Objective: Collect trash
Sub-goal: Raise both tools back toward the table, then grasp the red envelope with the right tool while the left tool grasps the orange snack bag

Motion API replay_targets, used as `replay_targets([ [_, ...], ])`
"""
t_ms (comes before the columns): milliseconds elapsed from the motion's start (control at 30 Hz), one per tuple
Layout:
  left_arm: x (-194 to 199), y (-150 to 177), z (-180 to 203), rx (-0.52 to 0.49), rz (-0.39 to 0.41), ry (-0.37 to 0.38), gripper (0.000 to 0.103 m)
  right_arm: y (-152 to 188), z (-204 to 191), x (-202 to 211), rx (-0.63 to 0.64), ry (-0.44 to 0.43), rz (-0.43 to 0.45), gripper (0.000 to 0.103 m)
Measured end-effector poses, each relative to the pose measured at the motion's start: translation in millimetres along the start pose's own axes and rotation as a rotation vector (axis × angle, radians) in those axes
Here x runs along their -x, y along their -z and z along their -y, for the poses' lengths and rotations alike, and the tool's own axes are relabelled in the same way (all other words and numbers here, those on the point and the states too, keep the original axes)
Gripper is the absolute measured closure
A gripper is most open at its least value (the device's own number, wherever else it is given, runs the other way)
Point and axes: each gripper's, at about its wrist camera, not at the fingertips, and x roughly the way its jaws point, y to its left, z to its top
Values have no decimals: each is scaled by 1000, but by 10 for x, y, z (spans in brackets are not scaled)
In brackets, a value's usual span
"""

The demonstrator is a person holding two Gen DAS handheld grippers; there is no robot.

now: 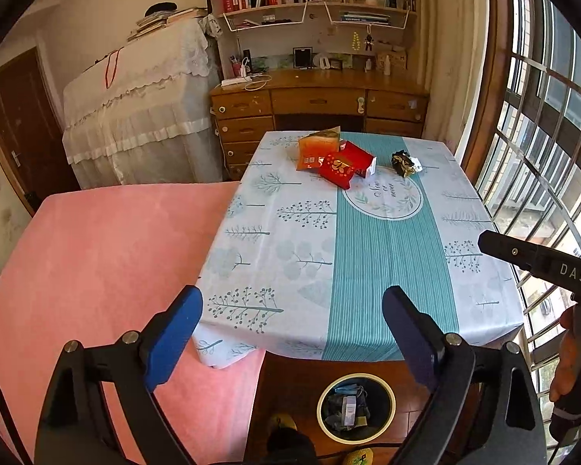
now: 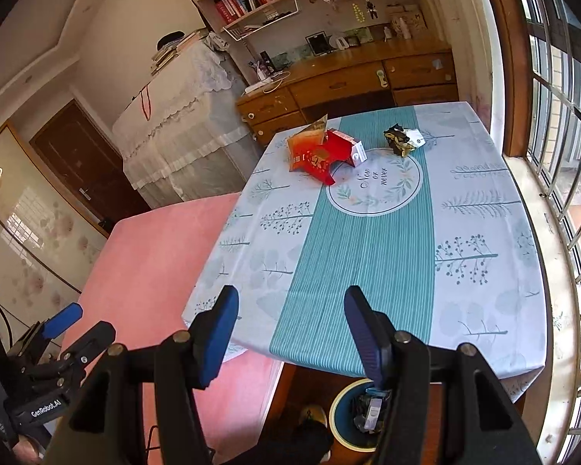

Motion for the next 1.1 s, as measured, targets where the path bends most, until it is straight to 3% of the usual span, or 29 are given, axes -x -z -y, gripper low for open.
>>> replay_targets([
  [100, -255, -136, -104, 23, -18, 16, 19, -117, -48, -221, 34, 16, -17, 53],
  [267, -915, -508, -318, 41, -71, 64, 19, -397, -77, -697, 55, 44, -52, 54],
  [467, -2142, -1249, -508, -31, -183, 162, 19, -965, 25, -1605, -22, 104, -94, 54],
  [633, -3185, -1960, -646, -102, -214, 223, 19, -1411, 202, -2590, -115, 161, -151, 54],
  [800, -4116, -2473, -732, -119, -264, 283, 19, -1686, 410, -3307, -194, 145, -163, 60],
  [1100, -5130, -2878, -694, -84, -315, 428, 19, -1707, 693, -3596, -327, 113, -150, 61],
])
